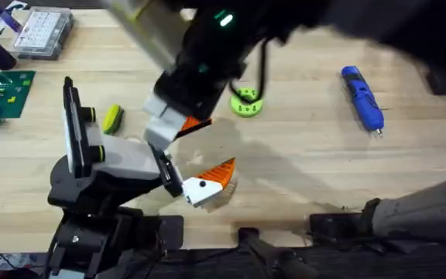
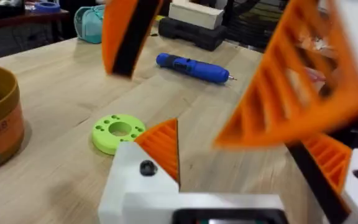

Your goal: Pick up the gripper from the table and insert it into the empty holder that is missing its gripper. Then pick up a screw, insert it into the mounting hole, and use the screwdriver to tighten it. Finally, clean up the table by picking up the vegetable and placing it into the bucket.

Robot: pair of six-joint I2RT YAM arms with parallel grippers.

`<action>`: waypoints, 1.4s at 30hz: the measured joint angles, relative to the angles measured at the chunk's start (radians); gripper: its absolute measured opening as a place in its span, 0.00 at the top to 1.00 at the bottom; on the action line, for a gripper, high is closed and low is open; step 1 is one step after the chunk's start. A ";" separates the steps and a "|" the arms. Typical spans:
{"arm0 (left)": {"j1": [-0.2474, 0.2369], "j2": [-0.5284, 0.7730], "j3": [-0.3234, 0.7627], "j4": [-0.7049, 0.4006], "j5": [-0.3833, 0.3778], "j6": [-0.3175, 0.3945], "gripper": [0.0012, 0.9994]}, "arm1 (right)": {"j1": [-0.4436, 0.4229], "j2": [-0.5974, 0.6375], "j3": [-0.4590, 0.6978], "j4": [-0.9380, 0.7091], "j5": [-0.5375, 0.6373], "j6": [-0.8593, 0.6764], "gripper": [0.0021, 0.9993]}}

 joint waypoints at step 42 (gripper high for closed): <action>0.000 0.000 0.000 0.003 0.004 0.003 0.99 | -0.080 -0.464 -0.453 0.060 -0.131 -0.038 0.00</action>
